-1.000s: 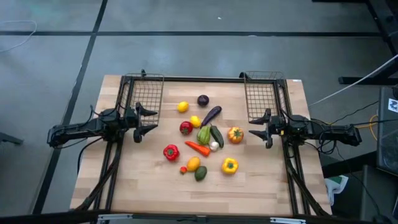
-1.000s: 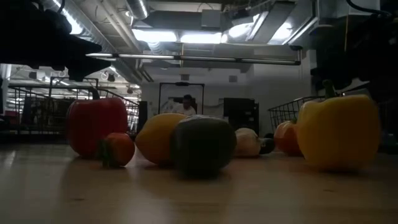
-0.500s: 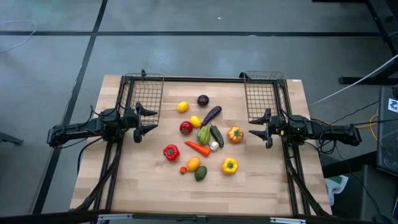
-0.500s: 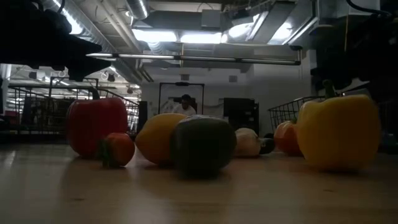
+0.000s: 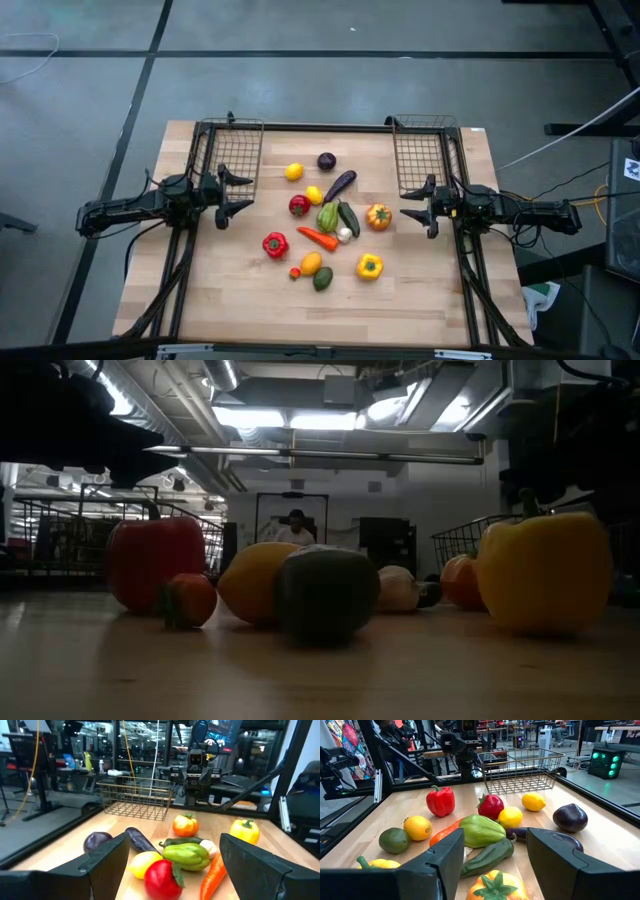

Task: Sort produce into baskets
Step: Put the red bell pepper into the left gold wire basket

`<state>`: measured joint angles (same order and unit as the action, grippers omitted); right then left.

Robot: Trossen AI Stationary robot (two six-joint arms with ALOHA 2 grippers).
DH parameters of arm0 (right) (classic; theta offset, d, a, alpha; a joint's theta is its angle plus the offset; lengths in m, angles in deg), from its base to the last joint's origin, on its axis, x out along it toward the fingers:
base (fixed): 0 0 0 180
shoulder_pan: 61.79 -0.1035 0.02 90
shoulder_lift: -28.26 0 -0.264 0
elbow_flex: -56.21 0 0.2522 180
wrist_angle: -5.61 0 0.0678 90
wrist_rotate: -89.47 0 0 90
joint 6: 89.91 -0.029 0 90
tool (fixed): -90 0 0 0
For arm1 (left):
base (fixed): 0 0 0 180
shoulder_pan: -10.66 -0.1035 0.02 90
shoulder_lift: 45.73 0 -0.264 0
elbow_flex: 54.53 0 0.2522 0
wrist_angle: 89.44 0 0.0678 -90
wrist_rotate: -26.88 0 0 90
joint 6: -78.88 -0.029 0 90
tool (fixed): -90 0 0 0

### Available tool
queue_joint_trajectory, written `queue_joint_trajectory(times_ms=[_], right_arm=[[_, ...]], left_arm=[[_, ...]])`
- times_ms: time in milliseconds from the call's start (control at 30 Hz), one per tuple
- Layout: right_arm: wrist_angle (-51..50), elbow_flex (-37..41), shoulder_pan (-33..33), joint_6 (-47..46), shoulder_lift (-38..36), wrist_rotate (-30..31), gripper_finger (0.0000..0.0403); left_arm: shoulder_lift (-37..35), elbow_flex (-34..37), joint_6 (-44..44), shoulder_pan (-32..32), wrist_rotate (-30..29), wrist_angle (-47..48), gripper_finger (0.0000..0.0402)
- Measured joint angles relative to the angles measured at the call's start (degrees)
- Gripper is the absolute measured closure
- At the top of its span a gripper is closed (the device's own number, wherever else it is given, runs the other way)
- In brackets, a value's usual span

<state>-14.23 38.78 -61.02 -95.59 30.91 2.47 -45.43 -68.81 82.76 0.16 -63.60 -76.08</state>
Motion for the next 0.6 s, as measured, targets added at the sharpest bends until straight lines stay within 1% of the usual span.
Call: queue_joint_trajectory(times_ms=[600], right_arm=[[-0.01,-0.01,0.0,0.0,-0.01,0.0,0.0189]], left_arm=[[0.0,0.01,-0.85,-0.01,0.01,-0.12,0.0095]])
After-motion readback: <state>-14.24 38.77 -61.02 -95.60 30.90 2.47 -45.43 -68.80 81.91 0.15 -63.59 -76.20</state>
